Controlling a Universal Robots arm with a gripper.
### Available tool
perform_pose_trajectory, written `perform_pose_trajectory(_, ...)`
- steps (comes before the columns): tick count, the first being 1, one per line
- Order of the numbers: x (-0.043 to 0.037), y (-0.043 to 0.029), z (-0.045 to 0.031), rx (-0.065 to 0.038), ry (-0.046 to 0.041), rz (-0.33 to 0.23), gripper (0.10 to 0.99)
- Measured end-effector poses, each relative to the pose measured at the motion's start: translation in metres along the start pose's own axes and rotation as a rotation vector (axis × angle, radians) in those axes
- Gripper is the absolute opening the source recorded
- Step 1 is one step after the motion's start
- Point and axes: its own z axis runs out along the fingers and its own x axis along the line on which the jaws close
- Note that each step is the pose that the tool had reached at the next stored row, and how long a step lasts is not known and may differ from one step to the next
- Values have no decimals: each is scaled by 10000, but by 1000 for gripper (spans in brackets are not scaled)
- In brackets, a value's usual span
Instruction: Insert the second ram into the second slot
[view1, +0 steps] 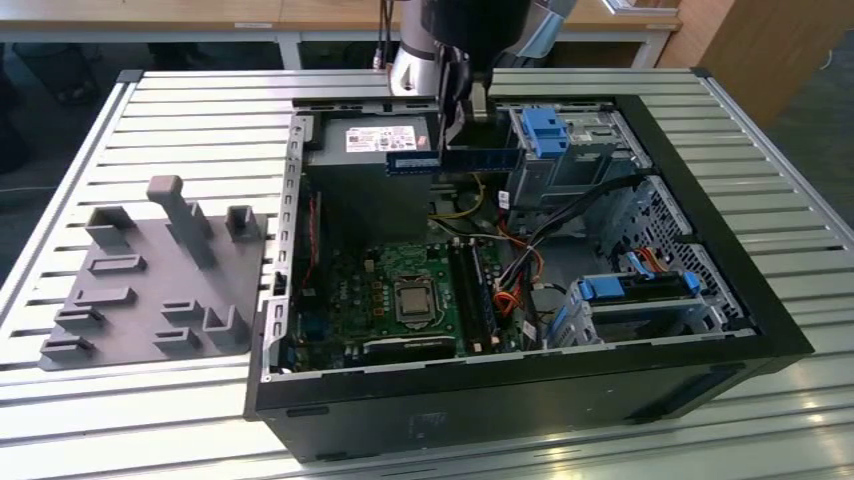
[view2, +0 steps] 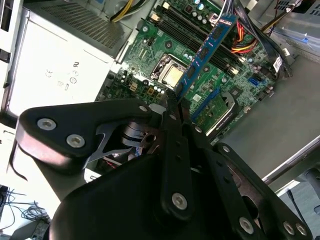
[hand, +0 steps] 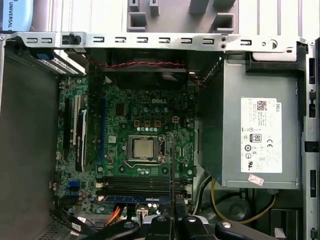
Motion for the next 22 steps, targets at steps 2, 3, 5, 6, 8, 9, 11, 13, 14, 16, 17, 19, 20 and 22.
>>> perform_pose_trajectory(2, 5, 0, 5, 1, 9, 1, 137)
perform_pose_trajectory(3, 5, -1, 6, -1, 21, 1, 137)
perform_pose_trajectory(5, 7, -1, 8, -1, 43, 2, 137)
perform_pose_trajectory(6, 8, -1, 8, -1, 57, 1, 137)
perform_pose_trajectory(8, 10, 0, 10, 0, 89, 4, 137)
perform_pose_trajectory(9, 10, -1, 11, 0, 113, 5, 137)
perform_pose_trajectory(11, 11, -1, 13, -1, 156, 9, 137)
perform_pose_trajectory(13, 12, -1, 16, -3, 182, 16, 137)
perform_pose_trajectory(14, 12, -1, 17, -3, 191, 19, 137)
perform_pose_trajectory(16, 13, -1, 19, -3, 206, 22, 137)
perform_pose_trajectory(17, 13, -1, 21, -3, 215, 24, 137)
perform_pose_trajectory(19, 13, -1, 24, -2, 241, 31, 137)
perform_pose_trajectory(20, 13, -1, 24, -3, 259, 33, 137)
perform_pose_trajectory(22, 13, -1, 26, -4, 303, 43, 137)
